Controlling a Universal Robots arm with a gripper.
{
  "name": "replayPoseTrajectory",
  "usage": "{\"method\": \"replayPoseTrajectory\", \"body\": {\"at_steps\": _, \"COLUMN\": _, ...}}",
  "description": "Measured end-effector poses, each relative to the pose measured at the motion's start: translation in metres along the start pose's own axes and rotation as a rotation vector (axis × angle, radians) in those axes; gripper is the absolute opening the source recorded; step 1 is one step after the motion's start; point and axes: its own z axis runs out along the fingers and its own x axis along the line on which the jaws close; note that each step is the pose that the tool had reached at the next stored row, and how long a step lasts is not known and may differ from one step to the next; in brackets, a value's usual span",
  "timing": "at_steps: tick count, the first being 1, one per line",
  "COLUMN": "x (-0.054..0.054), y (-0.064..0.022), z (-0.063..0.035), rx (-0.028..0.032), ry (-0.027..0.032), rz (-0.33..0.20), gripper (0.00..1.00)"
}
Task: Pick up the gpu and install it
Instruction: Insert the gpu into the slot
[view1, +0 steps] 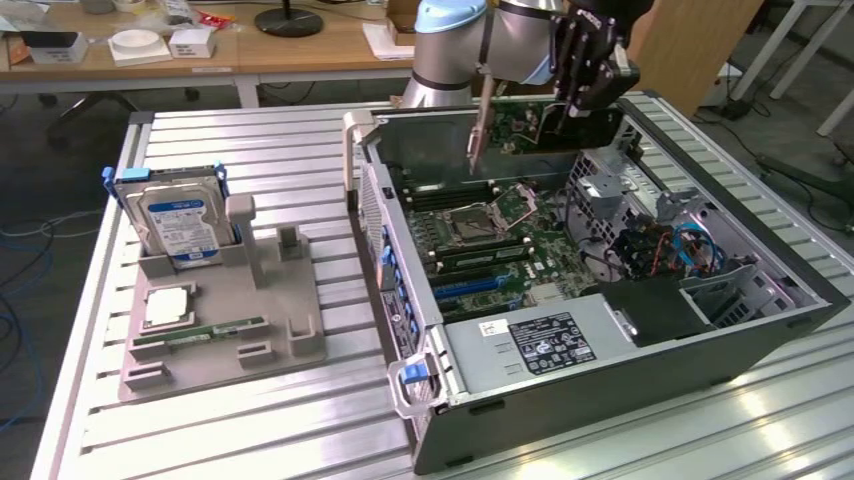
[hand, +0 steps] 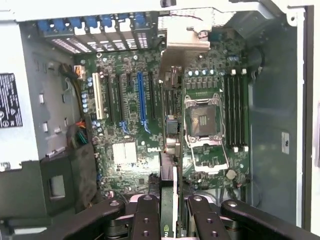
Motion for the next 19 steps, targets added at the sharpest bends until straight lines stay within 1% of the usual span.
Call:
{"method": "replayPoseTrajectory", "body": {"at_steps": 3, "x": 0.0, "y": -0.0001, "z": 0.0, "rx": -0.0007, "ry": -0.0014, "rz": -0.031, "gripper": 0.26}}
{"method": "replayPoseTrajectory", "body": {"at_steps": 7, "x": 0.0, "y": -0.0003, "z": 0.0, "rx": -0.0006, "ry": -0.0014, "rz": -0.03, "gripper": 0.26}}
{"method": "replayPoseTrajectory", "body": {"at_steps": 10, "x": 0.0, "y": -0.0004, "z": 0.0, "rx": 0.0002, "ry": 0.0004, "rz": 0.009, "gripper": 0.26}}
{"method": "replayPoseTrajectory", "body": {"at_steps": 15, "x": 0.0002, "y": -0.0002, "z": 0.0001, "rx": 0.0004, "ry": 0.0003, "rz": 0.009, "gripper": 0.26}}
{"method": "replayPoseTrajectory", "body": {"at_steps": 17, "x": 0.0006, "y": 0.0018, "z": 0.0023, "rx": 0.0003, "ry": 0.0, "rz": 0.002, "gripper": 0.26}}
{"method": "replayPoseTrajectory", "body": {"at_steps": 19, "x": 0.0012, "y": 0.002, "z": 0.0059, "rx": -0.003, "ry": -0.0005, "rz": -0.015, "gripper": 0.26}}
